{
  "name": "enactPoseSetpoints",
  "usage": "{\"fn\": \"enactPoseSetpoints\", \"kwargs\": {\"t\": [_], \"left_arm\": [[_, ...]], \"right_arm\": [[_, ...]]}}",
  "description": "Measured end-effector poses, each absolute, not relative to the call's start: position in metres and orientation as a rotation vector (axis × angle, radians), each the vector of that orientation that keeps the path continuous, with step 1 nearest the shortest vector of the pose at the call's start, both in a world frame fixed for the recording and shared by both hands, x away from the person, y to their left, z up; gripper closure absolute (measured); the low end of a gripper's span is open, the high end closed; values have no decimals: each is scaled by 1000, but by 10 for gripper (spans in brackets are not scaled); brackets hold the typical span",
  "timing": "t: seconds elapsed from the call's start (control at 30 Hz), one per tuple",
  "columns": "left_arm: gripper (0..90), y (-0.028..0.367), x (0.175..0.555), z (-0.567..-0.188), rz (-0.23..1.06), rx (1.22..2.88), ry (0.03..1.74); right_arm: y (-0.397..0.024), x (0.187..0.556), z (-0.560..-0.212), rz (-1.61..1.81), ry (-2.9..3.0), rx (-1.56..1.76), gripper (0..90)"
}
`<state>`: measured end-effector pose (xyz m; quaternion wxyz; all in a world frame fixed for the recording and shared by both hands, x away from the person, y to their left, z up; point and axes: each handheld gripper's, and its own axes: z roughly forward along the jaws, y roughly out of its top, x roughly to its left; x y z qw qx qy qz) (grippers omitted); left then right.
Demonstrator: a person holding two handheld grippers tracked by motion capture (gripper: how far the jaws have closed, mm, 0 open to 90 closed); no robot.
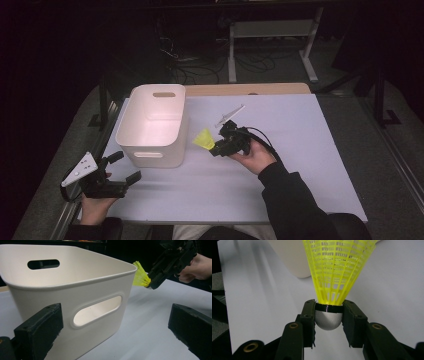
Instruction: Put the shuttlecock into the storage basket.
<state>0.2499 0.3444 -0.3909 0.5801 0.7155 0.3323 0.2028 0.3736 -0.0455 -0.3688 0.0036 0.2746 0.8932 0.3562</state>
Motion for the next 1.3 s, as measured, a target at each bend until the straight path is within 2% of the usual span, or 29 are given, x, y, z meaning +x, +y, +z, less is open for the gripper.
{"fn": "enactPoseSetpoints", "kwargs": {"t": [1.3], "left_arm": [[0,344,250,-391,472,1671,778]], "right_arm": [[-39,381,-302,1156,2756,747,629]]}}
